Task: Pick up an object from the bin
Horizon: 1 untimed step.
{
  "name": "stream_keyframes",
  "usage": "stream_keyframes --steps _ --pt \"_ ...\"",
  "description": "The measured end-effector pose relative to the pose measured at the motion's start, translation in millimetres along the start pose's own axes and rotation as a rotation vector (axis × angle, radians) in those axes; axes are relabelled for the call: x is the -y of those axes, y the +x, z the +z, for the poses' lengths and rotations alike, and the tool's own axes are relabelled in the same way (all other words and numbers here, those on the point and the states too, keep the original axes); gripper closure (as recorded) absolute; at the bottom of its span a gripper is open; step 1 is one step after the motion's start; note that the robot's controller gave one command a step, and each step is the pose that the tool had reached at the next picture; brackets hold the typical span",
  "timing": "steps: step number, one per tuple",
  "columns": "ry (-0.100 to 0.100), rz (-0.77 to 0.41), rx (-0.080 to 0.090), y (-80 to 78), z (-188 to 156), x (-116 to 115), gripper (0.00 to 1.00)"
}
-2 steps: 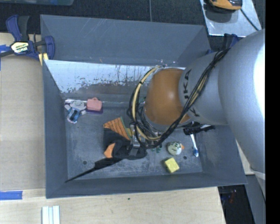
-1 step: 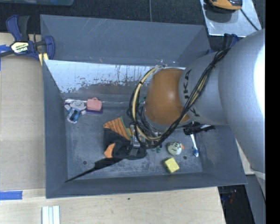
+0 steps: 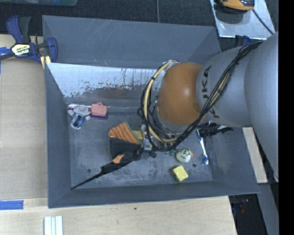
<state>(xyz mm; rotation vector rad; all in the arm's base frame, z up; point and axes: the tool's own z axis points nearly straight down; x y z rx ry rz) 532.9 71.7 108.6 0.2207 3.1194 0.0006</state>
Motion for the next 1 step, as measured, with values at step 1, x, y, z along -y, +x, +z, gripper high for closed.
stream_keyframes --steps 1 --pt "0.0 0.0 0.002 -1.5 -44.8 0.2 1.0"
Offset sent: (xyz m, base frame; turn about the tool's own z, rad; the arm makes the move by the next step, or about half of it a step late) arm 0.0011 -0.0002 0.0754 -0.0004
